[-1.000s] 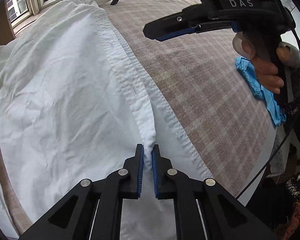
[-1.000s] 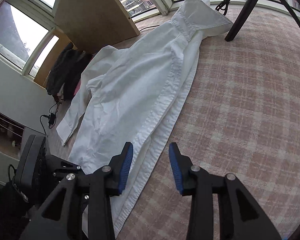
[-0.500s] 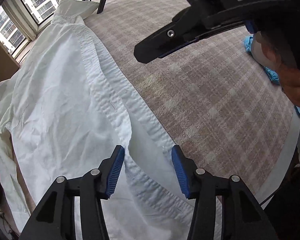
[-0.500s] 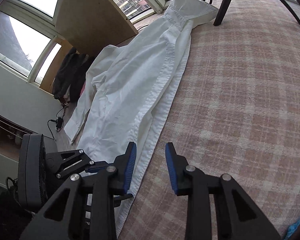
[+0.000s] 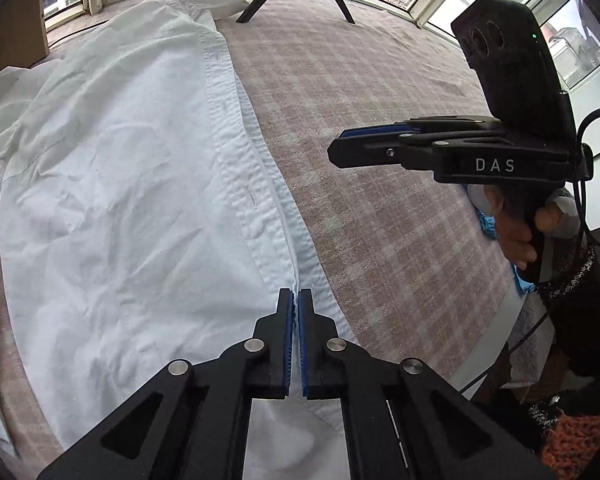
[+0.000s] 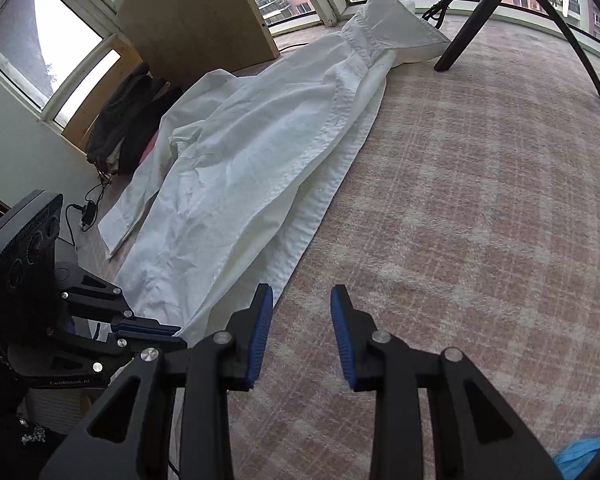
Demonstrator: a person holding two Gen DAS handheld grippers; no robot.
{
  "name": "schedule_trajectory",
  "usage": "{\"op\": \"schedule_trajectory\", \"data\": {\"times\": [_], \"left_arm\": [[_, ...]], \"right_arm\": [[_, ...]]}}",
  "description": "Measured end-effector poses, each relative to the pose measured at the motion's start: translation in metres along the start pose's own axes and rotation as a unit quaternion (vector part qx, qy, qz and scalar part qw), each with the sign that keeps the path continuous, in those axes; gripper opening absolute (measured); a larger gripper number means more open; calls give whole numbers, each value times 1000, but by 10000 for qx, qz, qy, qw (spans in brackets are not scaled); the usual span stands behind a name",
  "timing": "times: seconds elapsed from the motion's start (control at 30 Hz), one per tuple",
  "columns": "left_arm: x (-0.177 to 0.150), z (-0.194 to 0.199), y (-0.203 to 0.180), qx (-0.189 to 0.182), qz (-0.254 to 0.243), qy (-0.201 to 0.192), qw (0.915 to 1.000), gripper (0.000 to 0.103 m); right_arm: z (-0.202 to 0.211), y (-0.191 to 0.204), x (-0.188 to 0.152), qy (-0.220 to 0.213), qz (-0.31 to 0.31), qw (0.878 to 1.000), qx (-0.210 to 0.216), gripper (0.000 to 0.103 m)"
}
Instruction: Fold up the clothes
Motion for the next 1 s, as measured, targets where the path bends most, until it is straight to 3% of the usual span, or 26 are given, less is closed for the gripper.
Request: {"op": "schedule_trajectory", "data": {"times": [0.23, 0.27, 0.33, 0.4, 0.47, 0.53, 0.6, 0.67, 0.77, 0.83, 0.9, 1.0], "left_arm": [[0, 5, -2, -410, 199, -179, 9988, 3], [-1, 0, -2, -469, 185, -92, 9987, 3], [-1, -15, -10, -562, 154, 152, 9982, 14], [-2, -25, -16, -607, 122, 392, 9973, 15], [-7, -16, -25, -585, 19, 310, 9978, 15], [-19, 7, -25, -411, -18, 143, 9991, 24], [-42, 33, -11, -100, 19, 153, 9998, 26], [-69, 61, 8, 297, 148, 221, 9992, 26], [-115, 101, 41, 627, 561, 202, 9963, 27], [-143, 118, 64, 696, 831, 168, 9940, 38], [-160, 122, 84, 808, 958, 191, 9919, 38], [-169, 111, 104, 751, 1075, 50, 9913, 38]], "right_arm": [[-17, -6, 20, 145, -686, 9914, 1109, 30], [-18, -8, 24, 105, -705, 9927, 968, 30], [-17, -10, 32, -93, -557, 9982, 219, 30], [-10, -1, 40, -347, -145, 9987, -333, 31], [-9, 19, 43, -286, 243, 9992, -165, 31], [-17, 38, 37, -86, 533, 9985, 8, 31], [-30, 53, 27, 227, 706, 9972, 108, 31], [-38, 62, 7, 541, 930, 9942, -86, 31], [-15, 63, -28, 577, 820, 9946, -273, 31], [4, 61, -56, 594, 424, 9973, -46, 38], [12, 63, -86, 578, 46, 9982, 146, 46], [4, 76, -123, 485, -156, 9987, 55, 47]]}}
Point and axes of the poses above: each gripper's, at about its wrist camera, not at the fingertips, and z roughly against the way its jaws point, y to its left, x to its top, the point moved 4 cm from there along -z, roughly the way its jaws point, and after that the axes turned 7 degrees about -z, right-handed, at the moved point
